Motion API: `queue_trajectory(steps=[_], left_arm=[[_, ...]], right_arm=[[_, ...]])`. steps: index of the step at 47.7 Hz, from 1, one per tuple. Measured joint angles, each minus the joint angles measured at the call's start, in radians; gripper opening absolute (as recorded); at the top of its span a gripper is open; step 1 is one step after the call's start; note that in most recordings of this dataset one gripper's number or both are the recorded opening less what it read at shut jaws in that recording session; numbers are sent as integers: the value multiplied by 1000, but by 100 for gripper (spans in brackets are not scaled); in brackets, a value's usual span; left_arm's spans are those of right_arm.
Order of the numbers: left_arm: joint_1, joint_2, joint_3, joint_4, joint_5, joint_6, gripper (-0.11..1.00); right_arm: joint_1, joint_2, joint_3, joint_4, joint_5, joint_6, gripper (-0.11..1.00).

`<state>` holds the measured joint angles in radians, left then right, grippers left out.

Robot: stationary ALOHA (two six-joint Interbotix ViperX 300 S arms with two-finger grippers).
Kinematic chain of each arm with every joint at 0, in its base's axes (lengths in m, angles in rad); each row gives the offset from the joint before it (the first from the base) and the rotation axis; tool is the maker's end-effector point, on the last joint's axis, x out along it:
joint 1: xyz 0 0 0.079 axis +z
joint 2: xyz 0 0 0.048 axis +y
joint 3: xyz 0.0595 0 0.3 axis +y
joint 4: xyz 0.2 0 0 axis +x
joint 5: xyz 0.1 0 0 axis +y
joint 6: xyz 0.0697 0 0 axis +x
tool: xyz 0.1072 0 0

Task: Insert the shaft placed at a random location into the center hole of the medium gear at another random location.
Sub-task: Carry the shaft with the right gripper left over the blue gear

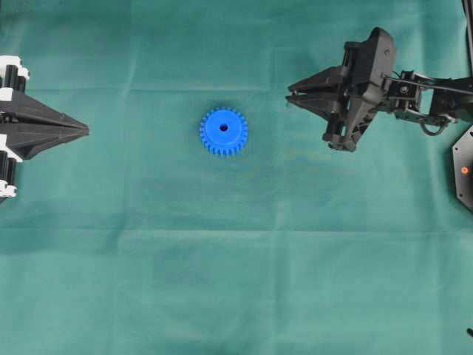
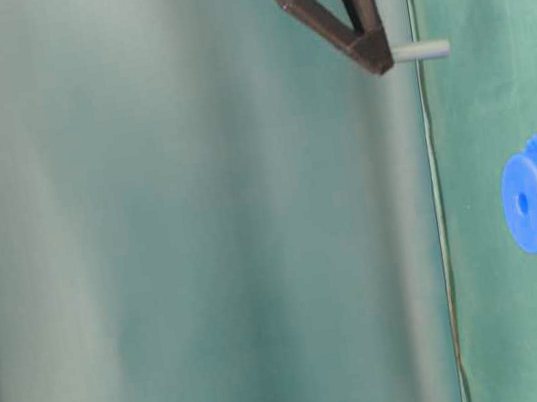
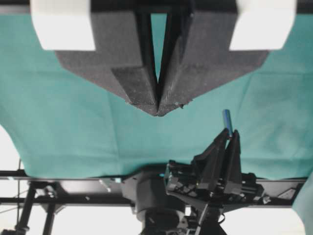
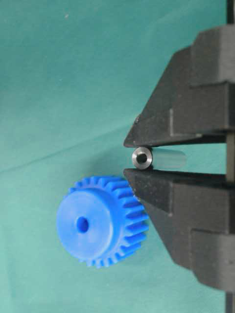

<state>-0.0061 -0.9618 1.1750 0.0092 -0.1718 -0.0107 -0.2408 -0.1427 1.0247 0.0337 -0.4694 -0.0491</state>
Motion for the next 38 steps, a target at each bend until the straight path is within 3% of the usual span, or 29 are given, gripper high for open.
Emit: queue_trajectory(steps=[38], left_arm=[[0,0,0,2,5,0,0]], right_arm=[[103,227,-311,0,71,0,14]])
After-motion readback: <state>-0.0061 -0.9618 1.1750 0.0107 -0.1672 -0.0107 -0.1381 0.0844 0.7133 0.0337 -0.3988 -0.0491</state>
